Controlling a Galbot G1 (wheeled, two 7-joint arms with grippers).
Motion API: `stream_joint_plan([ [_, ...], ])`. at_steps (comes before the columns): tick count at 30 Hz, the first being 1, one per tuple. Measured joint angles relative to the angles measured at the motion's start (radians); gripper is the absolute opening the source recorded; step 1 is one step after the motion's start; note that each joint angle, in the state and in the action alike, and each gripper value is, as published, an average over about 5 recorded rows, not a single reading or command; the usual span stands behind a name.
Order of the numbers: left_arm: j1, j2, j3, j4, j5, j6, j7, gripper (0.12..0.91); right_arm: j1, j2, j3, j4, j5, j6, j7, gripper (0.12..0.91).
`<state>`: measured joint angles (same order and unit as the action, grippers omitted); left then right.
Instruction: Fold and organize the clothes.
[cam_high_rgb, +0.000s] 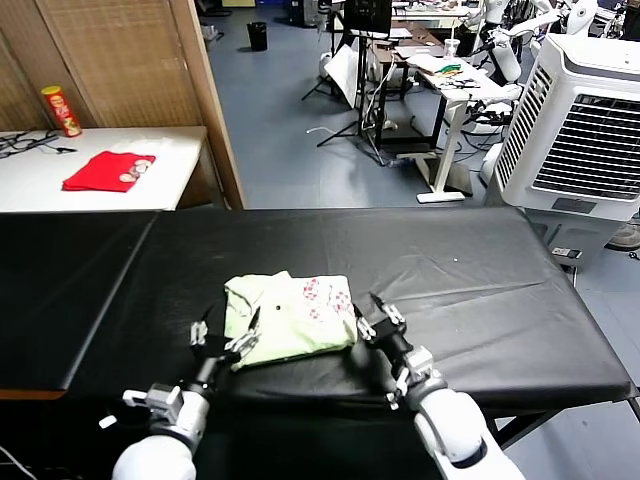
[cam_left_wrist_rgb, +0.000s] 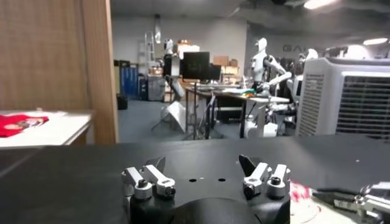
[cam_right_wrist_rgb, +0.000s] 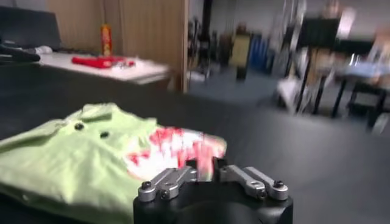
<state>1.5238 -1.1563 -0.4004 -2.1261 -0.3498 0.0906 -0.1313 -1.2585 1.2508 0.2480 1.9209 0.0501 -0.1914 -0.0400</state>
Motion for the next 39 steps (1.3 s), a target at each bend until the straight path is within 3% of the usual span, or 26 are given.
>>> stream_joint_plan([
  [4, 0.015, 0.010, -0.010, 0.001, -0.006, 0.007, -0.011, 0.798, -0.062, 0.009, 0.031, 0.047, -0.012, 0.042, 0.064, 0.719],
  [7, 0.032, 0.021, -0.016, -0.008, -0.006, 0.015, -0.029, 0.798, -0.132, 0.017, 0.058, 0.086, -0.011, 0.065, 0.118, 0.786],
  [12, 0.081, 0.054, -0.034, -0.029, -0.005, 0.012, -0.040, 0.798, -0.280, 0.025, 0.105, 0.154, -0.013, 0.118, 0.176, 0.798],
  [20, 0.215, 0.077, -0.074, -0.081, -0.013, 0.029, -0.074, 0.798, -0.512, 0.041, 0.145, 0.264, -0.040, 0.172, 0.230, 0.798],
  [24, 0.288, 0.082, -0.103, -0.114, -0.054, 0.071, -0.097, 0.798, -0.621, 0.053, 0.146, 0.325, -0.038, 0.136, 0.271, 0.798],
  [30, 0.382, 0.094, -0.158, -0.159, -0.102, 0.097, -0.095, 0.798, -0.736, 0.063, 0.143, 0.396, -0.024, 0.077, 0.317, 0.798],
  [39, 0.458, 0.098, -0.217, -0.194, -0.121, 0.111, -0.085, 0.798, -0.788, 0.065, 0.138, 0.424, -0.024, 0.069, 0.325, 0.798],
])
